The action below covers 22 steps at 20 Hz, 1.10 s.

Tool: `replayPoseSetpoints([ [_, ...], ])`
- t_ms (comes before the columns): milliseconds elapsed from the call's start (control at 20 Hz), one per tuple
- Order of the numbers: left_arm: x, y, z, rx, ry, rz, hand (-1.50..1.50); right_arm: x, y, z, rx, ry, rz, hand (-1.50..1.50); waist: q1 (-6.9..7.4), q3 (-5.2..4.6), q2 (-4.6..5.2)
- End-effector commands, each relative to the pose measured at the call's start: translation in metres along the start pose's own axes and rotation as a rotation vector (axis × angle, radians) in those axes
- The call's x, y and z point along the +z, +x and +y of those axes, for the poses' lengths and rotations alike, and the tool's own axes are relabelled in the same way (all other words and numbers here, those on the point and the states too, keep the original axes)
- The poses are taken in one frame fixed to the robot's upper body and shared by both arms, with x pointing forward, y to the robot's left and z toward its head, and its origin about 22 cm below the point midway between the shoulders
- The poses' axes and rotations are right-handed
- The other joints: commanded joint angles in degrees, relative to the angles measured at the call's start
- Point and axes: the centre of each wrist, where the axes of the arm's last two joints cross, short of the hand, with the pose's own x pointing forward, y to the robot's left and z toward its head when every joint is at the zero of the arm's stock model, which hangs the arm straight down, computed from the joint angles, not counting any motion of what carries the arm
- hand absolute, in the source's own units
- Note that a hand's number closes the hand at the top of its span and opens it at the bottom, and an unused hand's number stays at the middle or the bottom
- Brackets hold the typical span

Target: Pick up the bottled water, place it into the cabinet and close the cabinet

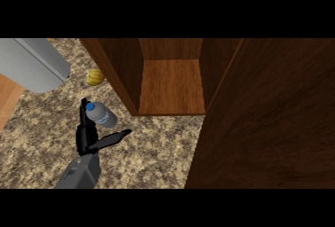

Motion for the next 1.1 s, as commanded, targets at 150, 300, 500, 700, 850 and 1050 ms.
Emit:
replayPoseSetpoints([
  [150,0.006,-0.007,0.003,0.09,-0.001,-0.014,1.5,0.009,0.03,0.003,0.036,-0.031,-0.051,-1.5,0.22,-0.06,-0.1],
  [300,-0.008,-0.002,-0.006,0.093,0.01,-0.054,1.5,0.019,0.039,-0.009,0.047,-0.022,-0.047,-1.5,-0.33,-0.04,-0.06],
  [500,0.001,-0.009,0.011,0.16,-0.012,-0.055,1.5,0.005,0.018,-0.008,0.05,-0.009,-0.052,-1.5,0.18,-0.01,0.09],
  [700,0.011,-0.012,-0.003,0.221,-0.102,0.045,1.5,0.012,0.023,-0.002,0.055,-0.009,-0.028,-1.5,0.2,-0.01,-0.17],
  [850,0.035,-0.021,0.003,0.28,-0.228,0.119,1.5,0.0,0.007,0.006,0.064,0.008,-0.041,-1.5,0.58,-0.04,-0.22],
  [1050,0.06,-0.023,0.012,0.301,-0.243,0.12,1.5,0.016,0.016,-0.004,0.062,-0.03,-0.031,-1.5,0.76,0.08,-0.43],
])
